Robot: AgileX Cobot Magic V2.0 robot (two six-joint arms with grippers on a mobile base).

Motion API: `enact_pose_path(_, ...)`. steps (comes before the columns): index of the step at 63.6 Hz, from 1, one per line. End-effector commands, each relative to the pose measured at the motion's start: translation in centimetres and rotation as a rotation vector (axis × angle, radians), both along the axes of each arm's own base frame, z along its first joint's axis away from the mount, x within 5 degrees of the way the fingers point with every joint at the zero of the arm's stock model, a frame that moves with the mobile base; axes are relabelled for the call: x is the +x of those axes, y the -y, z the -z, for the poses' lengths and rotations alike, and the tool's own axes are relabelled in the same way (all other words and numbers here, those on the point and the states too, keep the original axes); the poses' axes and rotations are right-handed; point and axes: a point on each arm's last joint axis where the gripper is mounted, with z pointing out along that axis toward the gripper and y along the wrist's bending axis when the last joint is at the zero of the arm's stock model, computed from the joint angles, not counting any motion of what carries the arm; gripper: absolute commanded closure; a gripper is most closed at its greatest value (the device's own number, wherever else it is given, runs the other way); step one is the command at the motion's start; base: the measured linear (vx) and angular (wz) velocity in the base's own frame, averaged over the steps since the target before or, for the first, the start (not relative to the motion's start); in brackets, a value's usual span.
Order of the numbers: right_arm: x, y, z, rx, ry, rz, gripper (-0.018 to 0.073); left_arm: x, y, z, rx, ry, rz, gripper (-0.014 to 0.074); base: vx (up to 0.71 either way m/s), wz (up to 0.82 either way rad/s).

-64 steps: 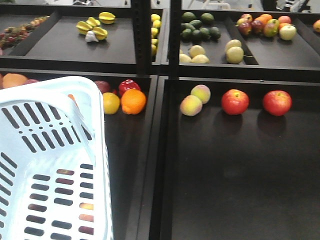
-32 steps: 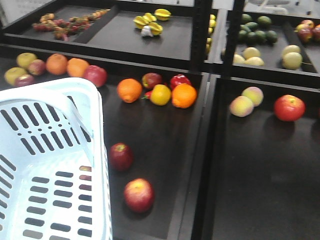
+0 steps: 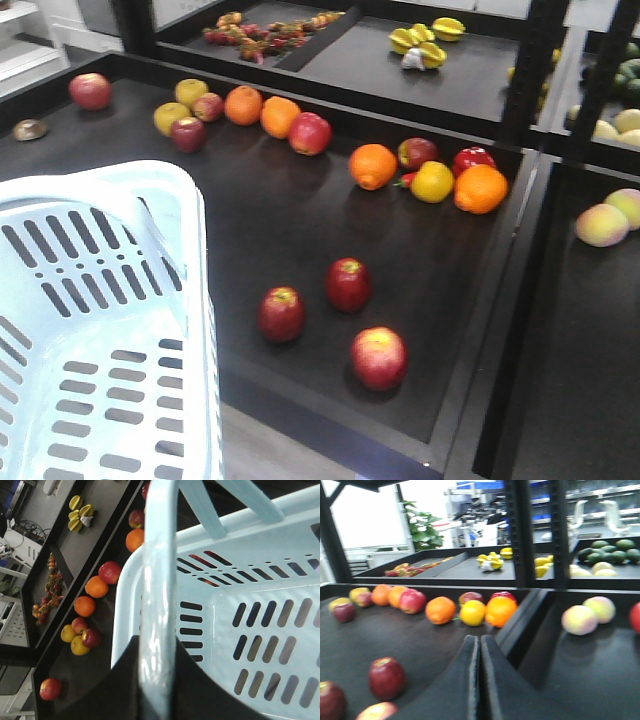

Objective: Pick three apples into basket with both arms
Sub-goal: 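Drive the base backward away from the table holding the basket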

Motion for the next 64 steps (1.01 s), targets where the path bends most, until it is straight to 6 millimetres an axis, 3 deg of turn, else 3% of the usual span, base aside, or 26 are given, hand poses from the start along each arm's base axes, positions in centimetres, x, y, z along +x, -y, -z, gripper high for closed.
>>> enact_pose_path(1,-0.04,-0.03,-0.25,-0.014,0.070,-0.002,0.0568,-0.11,0.00,-1.49,-0.080,0.088,0.011,0.0603,-0.10,0.38)
enact_pose_path(64,-0.04,-0.03,-0.25,-0.014,0.070,-0.002,0.0568,-0.11,0.00,-1.49,-0.080,0.088,0.011,0.0603,-0.08,0.43)
